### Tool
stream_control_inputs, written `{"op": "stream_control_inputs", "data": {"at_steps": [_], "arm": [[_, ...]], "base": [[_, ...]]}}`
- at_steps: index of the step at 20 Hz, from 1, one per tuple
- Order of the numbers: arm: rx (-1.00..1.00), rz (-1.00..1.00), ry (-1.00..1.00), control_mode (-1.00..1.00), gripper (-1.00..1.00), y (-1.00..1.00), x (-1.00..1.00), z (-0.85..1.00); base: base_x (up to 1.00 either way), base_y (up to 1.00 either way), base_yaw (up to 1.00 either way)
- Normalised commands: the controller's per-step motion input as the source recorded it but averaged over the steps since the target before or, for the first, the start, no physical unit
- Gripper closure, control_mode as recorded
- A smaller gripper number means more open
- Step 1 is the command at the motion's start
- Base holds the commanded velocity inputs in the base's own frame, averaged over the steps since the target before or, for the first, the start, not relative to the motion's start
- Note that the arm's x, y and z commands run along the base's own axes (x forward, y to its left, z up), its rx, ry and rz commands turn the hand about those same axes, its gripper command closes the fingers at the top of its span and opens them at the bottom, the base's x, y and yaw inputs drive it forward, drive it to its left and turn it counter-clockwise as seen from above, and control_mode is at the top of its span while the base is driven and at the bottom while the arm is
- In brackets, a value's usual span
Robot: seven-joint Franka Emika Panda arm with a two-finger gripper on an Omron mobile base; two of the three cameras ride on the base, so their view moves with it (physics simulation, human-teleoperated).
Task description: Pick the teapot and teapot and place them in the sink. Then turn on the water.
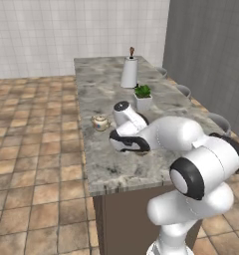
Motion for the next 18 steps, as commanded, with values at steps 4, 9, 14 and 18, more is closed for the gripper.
{"op": "stream_control_inputs", "data": {"at_steps": [4,9,14,18], "arm": [[-0.28,0.41,0.1,-1.0,1.0,0.16,-0.18,0.56],[-0.24,0.35,0.19,-1.0,1.0,0.1,-0.23,0.71],[-0.16,0.19,0.25,-1.0,1.0,-0.02,-0.27,0.84],[-0.01,0.1,0.23,-1.0,1.0,-0.46,-0.13,0.51]], "base": [[0.0,0.0,0.0],[0.0,0.0,0.0],[0.0,0.0,0.0],[0.0,0.0,0.0]]}}
